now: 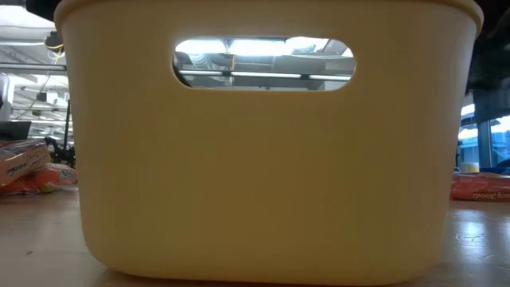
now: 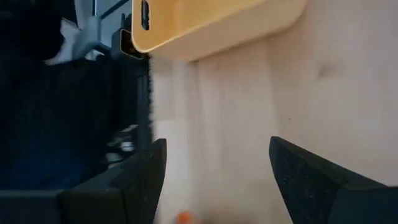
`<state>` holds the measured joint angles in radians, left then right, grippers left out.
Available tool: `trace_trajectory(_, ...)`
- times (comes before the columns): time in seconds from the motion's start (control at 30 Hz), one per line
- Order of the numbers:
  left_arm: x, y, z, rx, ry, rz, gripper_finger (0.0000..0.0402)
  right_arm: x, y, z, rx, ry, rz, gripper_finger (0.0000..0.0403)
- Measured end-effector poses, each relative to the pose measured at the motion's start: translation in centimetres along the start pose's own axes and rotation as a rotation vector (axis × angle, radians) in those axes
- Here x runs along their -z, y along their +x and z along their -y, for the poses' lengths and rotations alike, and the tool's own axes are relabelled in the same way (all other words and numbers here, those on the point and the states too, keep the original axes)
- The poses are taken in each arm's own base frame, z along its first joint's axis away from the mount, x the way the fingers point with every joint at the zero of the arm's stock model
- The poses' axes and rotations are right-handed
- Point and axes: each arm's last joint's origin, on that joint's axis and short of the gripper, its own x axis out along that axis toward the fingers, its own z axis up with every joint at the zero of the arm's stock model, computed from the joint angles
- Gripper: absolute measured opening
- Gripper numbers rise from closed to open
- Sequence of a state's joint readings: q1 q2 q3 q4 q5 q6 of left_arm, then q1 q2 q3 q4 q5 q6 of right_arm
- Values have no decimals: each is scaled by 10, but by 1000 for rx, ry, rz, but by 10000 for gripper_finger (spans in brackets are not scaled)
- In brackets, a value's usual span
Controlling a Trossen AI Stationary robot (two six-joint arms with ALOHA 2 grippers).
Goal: Sort Maruchan noodles
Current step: Put the green noodle pack into the white bin
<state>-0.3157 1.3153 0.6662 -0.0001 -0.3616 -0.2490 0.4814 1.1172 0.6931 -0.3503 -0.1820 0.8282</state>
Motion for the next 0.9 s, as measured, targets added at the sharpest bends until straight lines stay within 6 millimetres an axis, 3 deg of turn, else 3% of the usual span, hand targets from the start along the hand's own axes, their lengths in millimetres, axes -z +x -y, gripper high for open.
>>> trace_trajectory(0.17, 1, 3, 1, -2, 21, -1, 208, 24, 2, -19, -53, 298, -143, 264)
trace_trajectory(0.4, 2, 2, 5, 11, 33, -6, 208, 69, 5, -45, 9, 650, -244, 264)
trace_trajectory(0.67, 3, -2, 14, -31, 33, 28, 208, 122, 16, -40, 348, 785, -353, 264)
trace_trajectory(0.8, 2, -4, 18, -38, 18, 59, 208, 130, 24, -39, 389, 755, -349, 264)
trace_trajectory(0.9, 0, -6, 21, -23, 15, 82, 208, 128, 31, -43, 328, 709, -296, 264)
